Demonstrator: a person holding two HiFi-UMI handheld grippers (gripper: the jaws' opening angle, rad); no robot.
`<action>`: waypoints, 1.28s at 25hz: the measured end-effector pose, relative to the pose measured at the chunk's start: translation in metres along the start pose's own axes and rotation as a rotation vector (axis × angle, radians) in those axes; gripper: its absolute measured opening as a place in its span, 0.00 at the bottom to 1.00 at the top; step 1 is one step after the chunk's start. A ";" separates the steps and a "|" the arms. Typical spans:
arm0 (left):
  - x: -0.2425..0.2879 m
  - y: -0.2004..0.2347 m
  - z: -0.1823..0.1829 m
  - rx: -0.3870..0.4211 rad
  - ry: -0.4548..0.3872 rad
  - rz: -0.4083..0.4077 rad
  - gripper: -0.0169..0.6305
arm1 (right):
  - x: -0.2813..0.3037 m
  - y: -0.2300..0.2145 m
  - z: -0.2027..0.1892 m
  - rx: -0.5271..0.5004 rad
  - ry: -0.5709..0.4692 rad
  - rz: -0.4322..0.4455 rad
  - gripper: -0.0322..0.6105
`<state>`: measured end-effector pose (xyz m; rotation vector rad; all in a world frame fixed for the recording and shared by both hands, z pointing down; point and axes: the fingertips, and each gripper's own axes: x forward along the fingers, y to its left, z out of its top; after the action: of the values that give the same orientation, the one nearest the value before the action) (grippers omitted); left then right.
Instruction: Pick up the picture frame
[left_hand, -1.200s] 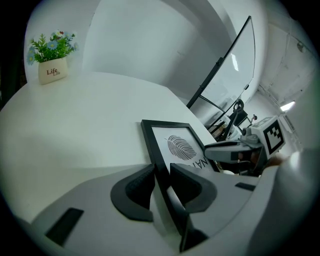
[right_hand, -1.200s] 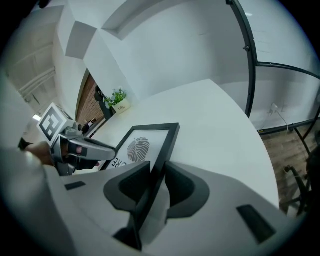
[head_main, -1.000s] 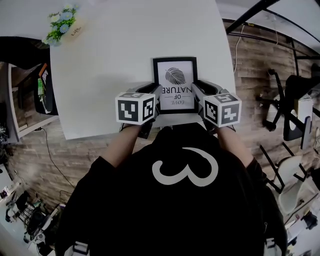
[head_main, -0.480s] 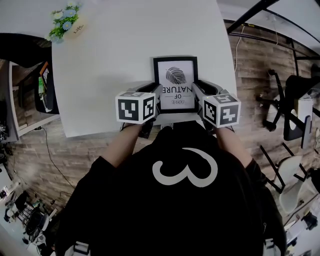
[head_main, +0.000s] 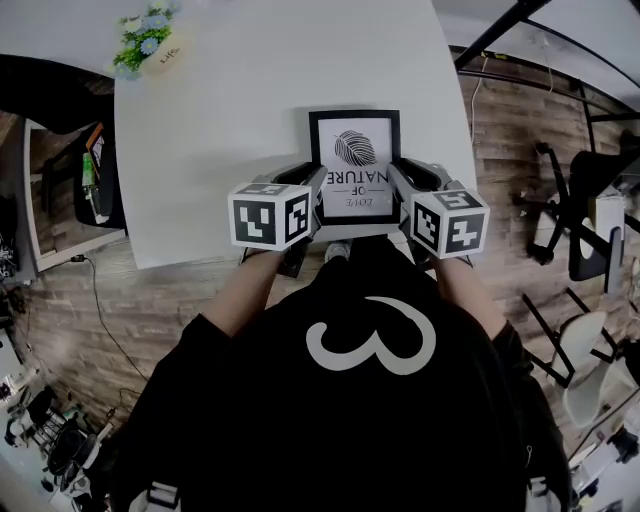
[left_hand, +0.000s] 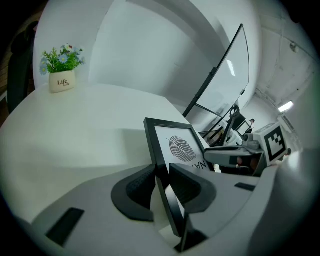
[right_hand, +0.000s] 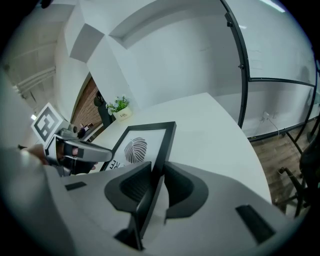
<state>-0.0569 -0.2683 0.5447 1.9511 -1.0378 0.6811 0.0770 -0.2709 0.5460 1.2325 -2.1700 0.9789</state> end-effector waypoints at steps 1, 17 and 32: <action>-0.005 -0.001 0.002 0.004 -0.013 -0.002 0.18 | -0.003 0.003 0.001 0.002 -0.011 0.001 0.20; -0.083 -0.024 0.022 0.067 -0.177 -0.026 0.18 | -0.057 0.052 0.031 -0.045 -0.182 0.010 0.20; -0.162 -0.059 0.047 0.171 -0.359 -0.036 0.18 | -0.120 0.096 0.073 -0.156 -0.363 0.020 0.19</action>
<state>-0.0866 -0.2200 0.3752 2.2922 -1.1853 0.4174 0.0499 -0.2283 0.3832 1.4006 -2.4819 0.6134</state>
